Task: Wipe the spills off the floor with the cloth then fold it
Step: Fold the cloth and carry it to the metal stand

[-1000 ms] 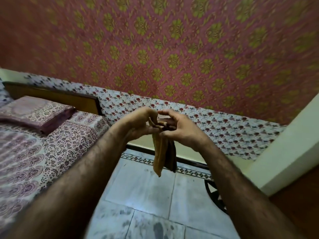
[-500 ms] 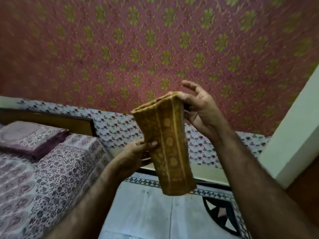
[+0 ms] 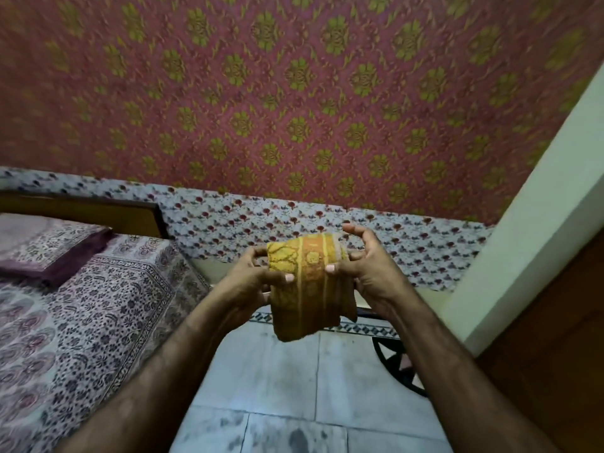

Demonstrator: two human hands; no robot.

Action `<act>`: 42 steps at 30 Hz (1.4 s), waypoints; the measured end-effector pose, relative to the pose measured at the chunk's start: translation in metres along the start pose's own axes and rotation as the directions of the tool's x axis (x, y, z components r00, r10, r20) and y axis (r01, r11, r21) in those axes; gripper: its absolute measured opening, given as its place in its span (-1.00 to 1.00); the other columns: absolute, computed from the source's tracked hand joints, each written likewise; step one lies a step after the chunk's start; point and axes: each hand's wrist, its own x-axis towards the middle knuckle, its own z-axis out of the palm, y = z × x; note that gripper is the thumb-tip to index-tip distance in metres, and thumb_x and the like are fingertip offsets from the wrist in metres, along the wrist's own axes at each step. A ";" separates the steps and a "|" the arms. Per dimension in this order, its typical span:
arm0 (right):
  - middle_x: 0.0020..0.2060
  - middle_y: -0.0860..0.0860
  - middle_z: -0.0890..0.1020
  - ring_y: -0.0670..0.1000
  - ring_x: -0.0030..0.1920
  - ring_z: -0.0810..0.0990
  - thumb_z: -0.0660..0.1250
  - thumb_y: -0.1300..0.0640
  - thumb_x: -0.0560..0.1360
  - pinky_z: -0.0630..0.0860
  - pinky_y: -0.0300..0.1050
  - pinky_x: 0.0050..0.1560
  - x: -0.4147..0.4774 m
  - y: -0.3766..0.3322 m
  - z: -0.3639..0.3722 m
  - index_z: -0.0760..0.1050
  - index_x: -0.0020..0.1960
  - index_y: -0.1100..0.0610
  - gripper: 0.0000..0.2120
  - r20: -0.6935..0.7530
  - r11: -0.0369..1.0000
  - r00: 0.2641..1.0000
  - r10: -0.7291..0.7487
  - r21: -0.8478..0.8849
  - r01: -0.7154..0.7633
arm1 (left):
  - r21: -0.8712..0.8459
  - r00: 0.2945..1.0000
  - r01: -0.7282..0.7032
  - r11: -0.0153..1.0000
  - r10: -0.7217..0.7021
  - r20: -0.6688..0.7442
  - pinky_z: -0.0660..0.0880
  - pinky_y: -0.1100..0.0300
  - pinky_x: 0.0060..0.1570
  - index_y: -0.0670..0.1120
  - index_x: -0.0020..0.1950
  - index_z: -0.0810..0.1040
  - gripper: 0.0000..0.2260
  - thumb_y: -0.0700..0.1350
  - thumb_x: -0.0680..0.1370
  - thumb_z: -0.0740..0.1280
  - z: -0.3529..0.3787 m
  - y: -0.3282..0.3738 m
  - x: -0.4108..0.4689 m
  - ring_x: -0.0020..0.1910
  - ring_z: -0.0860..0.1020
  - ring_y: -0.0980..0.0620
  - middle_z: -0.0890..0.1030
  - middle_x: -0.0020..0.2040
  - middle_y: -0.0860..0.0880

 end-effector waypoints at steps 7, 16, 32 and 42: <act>0.25 -0.05 0.61 0.02 0.25 0.59 0.49 0.49 0.31 0.61 0.02 0.22 -0.011 0.005 -0.006 0.60 0.27 0.00 -0.36 0.060 0.866 0.990 -0.129 -0.479 0.142 | 0.396 0.980 -0.193 0.898 0.200 0.025 0.65 -0.10 -0.07 0.03 0.36 0.51 -0.34 -0.45 0.35 0.49 0.000 0.001 0.001 0.10 0.64 -0.09 0.62 0.21 -0.11; -0.03 0.02 0.52 -0.06 -0.06 0.52 0.44 0.17 0.46 0.53 -0.13 -0.02 -0.033 -0.007 -0.005 0.62 -0.09 0.16 -0.93 -0.104 0.790 0.939 -0.328 -0.576 0.212 | 0.764 0.799 -0.458 0.455 0.587 0.130 0.53 0.13 -0.10 0.12 -0.11 0.55 -0.84 0.04 0.43 0.52 0.017 0.004 -0.015 0.04 0.46 0.04 0.43 0.02 -0.03; 0.01 0.16 0.74 0.21 0.03 0.73 0.49 0.35 0.45 0.65 0.23 0.05 -0.074 0.029 -0.025 0.55 0.24 0.23 -0.63 -0.434 0.960 0.898 -0.076 0.211 0.183 | 0.174 0.960 -0.023 0.984 -0.027 0.279 0.63 -0.14 -0.07 0.07 0.37 0.36 -0.39 -0.26 0.42 0.51 0.048 -0.031 -0.026 0.01 0.70 -0.13 0.73 0.04 -0.05; 0.05 0.16 0.73 0.21 0.09 0.70 0.44 0.28 0.53 0.64 0.20 0.08 -0.183 0.027 -0.084 0.60 0.22 0.14 -0.73 -0.540 0.944 0.825 -0.169 0.152 0.293 | 0.191 0.853 -0.160 0.968 0.038 0.520 0.61 -0.18 0.07 0.10 0.23 0.61 -0.65 -0.29 0.57 0.34 0.124 -0.071 -0.080 0.17 0.64 -0.14 0.56 0.32 -0.06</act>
